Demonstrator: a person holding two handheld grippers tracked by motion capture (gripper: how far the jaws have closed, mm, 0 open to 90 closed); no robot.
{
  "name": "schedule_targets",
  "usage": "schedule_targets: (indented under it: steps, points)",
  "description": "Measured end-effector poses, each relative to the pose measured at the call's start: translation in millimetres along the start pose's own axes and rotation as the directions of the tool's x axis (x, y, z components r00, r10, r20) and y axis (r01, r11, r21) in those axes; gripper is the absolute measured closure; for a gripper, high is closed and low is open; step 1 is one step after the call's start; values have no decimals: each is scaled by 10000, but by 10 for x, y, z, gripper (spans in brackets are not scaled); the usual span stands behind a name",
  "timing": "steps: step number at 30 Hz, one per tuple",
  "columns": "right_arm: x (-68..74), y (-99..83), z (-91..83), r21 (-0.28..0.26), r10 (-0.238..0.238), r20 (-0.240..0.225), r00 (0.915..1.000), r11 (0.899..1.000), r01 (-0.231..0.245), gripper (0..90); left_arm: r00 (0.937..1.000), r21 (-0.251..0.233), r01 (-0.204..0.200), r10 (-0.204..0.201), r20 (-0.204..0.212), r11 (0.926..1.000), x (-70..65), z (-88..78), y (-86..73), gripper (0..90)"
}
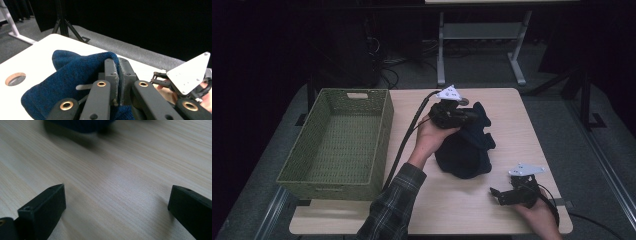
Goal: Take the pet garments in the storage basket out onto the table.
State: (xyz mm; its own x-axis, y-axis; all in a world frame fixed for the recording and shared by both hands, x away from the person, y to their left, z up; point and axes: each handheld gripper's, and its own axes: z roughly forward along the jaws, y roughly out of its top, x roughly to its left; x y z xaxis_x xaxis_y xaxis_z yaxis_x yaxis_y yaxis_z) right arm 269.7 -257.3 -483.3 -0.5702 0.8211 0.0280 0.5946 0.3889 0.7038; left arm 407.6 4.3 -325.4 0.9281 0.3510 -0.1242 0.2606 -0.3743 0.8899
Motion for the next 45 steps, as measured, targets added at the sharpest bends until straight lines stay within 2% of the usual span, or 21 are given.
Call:
schedule_targets:
  steps: [7,18,23,24,25,29,34,38,45]
  points:
    - [0,0,-1,10,1,6,10000,10000,-1,11,10000,563,73,-70,-56,9984,43,194,-174,864]
    - [3,0,-2,27,46,-10,10000,10000,-46,11,9980,1312,623,-603,-191,9894,144,418,-498,839]
    - [3,0,-2,27,50,-9,10000,10000,-50,11,9978,1402,614,-573,-333,9882,148,429,-531,697]
    - [4,0,-2,28,50,-9,10000,10000,-50,11,9975,1385,626,-573,-416,9884,148,421,-526,606]
    - [4,0,-2,29,53,-8,10000,10000,-53,11,9970,1395,655,-591,-496,9880,145,407,-518,606]
    - [3,0,-2,32,39,-3,10000,10000,-39,11,9959,1620,712,-612,-664,9842,144,347,-501,408]
    - [2,0,-1,23,22,-9,10000,10000,-21,11,9949,1899,535,-361,-941,9803,126,249,-515,198]
    - [2,0,-1,27,25,-11,10000,10000,-25,11,9936,1933,463,-252,-1103,9801,104,141,-542,140]
    - [1,0,-1,23,11,-8,10000,10000,-11,11,9905,1866,544,-294,-1341,9809,66,-86,-603,134]
